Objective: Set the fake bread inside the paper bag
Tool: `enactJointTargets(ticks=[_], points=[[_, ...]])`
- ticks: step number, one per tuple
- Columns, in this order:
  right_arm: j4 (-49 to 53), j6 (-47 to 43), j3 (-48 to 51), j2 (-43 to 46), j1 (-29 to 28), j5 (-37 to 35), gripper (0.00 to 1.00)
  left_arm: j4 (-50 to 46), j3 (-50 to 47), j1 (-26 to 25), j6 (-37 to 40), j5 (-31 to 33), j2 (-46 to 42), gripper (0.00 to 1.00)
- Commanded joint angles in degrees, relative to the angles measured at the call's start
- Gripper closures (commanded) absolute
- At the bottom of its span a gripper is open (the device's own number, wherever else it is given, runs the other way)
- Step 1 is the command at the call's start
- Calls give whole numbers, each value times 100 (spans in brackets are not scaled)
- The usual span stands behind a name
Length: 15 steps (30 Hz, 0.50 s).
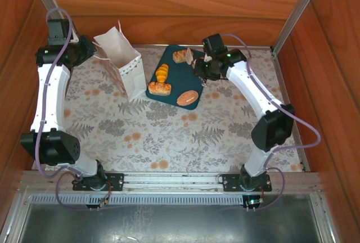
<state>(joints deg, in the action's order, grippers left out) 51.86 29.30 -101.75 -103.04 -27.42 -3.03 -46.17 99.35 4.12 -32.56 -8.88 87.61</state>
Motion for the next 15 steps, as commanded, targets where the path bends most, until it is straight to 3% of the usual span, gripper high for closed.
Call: enactJointTargets(ticks=[1, 15], points=[[242, -78, -450, -328, 144, -202, 47, -14, 18, 37, -62, -78, -79, 100], [683, -117, -1615, -1682, 394, -311, 46, -6, -4, 41, -40, -61, -69, 100]])
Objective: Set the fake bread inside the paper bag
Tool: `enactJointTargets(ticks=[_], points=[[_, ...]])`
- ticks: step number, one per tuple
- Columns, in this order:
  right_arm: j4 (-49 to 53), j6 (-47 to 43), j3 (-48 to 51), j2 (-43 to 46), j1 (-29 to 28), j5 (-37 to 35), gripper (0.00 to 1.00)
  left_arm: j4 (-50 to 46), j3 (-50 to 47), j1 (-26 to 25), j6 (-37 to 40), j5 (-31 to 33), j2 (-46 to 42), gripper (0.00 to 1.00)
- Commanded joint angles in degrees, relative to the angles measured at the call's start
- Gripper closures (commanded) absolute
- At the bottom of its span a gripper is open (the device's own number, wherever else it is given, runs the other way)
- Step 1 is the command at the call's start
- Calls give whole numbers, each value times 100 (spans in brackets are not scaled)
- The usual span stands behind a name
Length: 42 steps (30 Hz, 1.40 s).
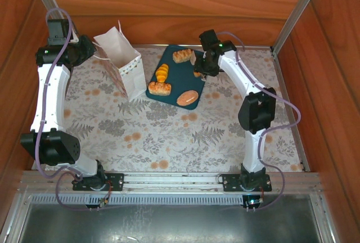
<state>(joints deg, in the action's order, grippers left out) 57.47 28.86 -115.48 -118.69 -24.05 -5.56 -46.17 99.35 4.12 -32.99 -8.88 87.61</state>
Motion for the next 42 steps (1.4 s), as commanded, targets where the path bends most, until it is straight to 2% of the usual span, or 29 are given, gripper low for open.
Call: enactJointTargets(ticks=[1, 29, 42], points=[[117, -74, -275, -168, 59, -39, 46, -6, -9, 37, 10, -56, -69, 100], [13, -6, -538, -979, 122, 290, 50, -5, -21, 41, -14, -34, -60, 100], [-120, 56, -125, -591, 138, 300, 66, -1, -33, 36, -19, -48, -69, 100]])
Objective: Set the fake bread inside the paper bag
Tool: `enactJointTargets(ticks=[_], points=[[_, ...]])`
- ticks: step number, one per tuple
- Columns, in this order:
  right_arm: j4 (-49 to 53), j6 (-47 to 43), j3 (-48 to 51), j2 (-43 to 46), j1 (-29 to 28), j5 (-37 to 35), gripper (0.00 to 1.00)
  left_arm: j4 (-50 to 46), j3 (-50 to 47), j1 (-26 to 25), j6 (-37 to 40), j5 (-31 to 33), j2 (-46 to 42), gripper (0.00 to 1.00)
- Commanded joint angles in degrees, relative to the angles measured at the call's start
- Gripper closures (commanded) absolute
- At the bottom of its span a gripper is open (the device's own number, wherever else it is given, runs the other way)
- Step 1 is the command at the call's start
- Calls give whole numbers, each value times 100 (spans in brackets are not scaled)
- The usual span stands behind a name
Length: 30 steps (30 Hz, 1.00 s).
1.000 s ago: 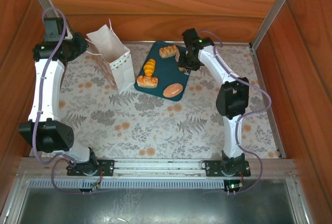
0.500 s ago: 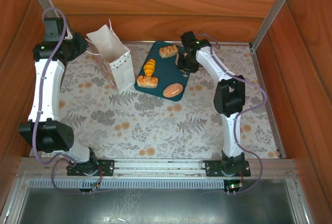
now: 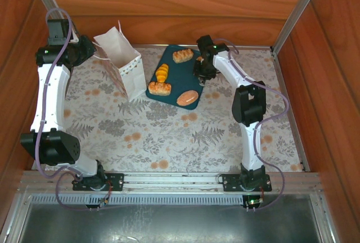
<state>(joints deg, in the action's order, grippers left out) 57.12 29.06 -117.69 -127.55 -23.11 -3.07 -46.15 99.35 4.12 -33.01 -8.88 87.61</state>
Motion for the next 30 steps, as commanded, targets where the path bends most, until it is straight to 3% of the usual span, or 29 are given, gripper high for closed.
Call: enactJointTargets(ticks=[1, 18, 30], points=[[-92, 38, 139, 354, 43, 59, 67, -6, -38, 43, -12, -48, -69, 100], [-677, 210, 1073, 1692, -26, 411, 70, 1, -26, 37, -30, -51, -67, 100], [-918, 302, 1299, 2609, -415, 621, 71, 4, -7, 40, -65, -63, -60, 100]])
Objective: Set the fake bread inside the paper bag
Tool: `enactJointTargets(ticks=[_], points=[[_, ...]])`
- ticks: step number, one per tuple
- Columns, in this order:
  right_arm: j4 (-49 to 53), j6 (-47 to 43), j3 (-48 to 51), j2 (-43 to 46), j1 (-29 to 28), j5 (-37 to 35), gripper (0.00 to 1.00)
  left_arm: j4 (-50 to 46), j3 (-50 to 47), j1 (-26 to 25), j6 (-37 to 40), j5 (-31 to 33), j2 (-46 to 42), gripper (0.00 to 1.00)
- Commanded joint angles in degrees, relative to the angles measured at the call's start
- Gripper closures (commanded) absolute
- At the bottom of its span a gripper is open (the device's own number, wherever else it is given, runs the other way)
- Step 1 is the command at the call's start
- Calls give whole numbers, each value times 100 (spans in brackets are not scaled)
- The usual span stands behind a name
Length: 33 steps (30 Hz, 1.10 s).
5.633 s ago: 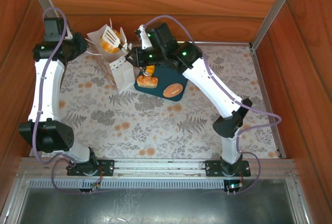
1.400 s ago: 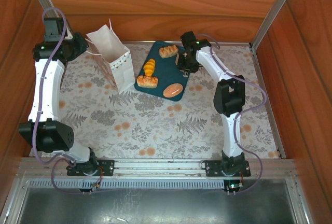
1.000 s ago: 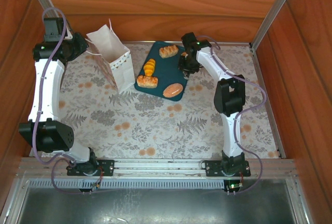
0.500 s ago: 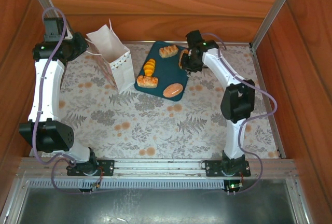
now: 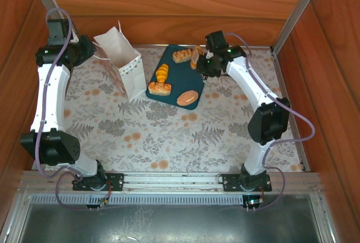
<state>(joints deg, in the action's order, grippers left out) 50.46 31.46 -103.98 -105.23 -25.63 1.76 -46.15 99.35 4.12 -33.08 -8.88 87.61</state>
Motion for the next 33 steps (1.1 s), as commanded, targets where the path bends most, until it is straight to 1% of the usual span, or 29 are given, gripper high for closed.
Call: enactJointTargets(ticks=[1, 9, 17, 27, 33], points=[[-240, 60, -98, 437, -217, 139, 72, 1, -11, 40, -58, -69, -60, 100], [-89, -25, -652, 742, -821, -3, 72, 1, -1, 39, -71, -78, -43, 100], [-17, -104, -1381, 780, -1452, -149, 72, 3, 22, 41, -63, -80, -34, 100], [-45, -296, -2276, 492, -2059, -17, 72, 1, -2, 40, -76, -113, -16, 100], [-110, -423, -2741, 113, -2400, 241, 72, 1, -15, 38, -80, -105, -25, 100]])
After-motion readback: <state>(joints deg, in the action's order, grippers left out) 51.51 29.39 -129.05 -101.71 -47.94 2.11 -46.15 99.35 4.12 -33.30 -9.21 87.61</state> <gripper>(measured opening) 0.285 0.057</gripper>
